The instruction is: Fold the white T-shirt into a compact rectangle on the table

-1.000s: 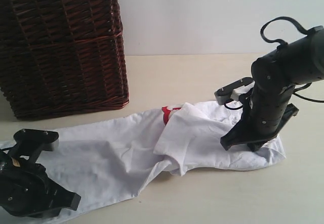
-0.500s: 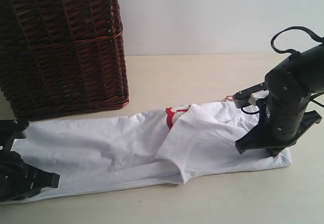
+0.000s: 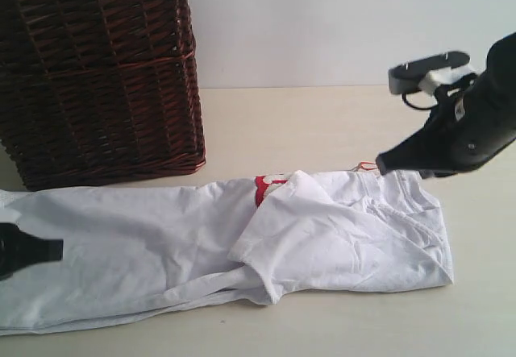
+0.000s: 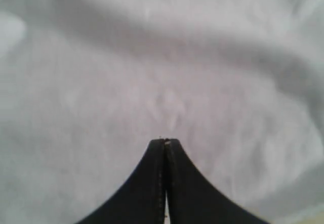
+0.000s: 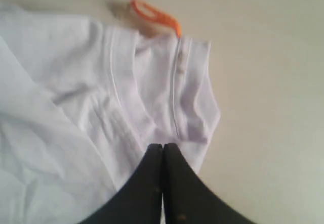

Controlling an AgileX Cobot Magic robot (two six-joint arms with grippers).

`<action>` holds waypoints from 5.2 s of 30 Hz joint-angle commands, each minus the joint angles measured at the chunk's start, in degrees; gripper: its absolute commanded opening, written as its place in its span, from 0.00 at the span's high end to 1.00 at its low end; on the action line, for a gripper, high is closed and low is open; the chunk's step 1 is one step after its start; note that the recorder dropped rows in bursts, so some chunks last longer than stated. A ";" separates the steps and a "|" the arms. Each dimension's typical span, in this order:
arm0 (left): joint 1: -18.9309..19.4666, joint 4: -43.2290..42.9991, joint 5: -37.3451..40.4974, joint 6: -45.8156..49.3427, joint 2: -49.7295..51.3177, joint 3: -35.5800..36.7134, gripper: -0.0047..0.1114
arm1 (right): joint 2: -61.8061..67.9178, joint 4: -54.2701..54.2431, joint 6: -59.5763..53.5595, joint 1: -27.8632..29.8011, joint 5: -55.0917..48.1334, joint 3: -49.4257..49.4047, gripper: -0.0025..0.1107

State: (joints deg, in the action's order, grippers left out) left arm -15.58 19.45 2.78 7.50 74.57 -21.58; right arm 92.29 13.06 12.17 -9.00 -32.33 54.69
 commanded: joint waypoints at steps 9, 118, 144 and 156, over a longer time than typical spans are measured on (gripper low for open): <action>0.26 3.73 -8.59 -0.89 7.04 -1.71 0.96 | 15.07 -14.12 -11.76 0.35 2.36 7.19 0.98; 1.23 2.86 17.42 -11.19 -18.10 -5.75 0.56 | -5.61 -36.18 -29.09 9.62 -10.73 2.35 0.55; 16.38 16.20 21.97 15.26 24.94 -19.69 0.56 | -5.61 -38.96 -32.08 9.62 -12.18 2.35 0.55; 16.54 11.03 17.15 12.06 27.49 -19.69 0.56 | -5.61 -38.96 -32.31 9.62 -12.27 2.35 0.55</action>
State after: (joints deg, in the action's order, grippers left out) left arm 0.98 29.85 19.81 19.90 101.53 -40.96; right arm 87.23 -25.61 -19.56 0.74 -45.05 56.72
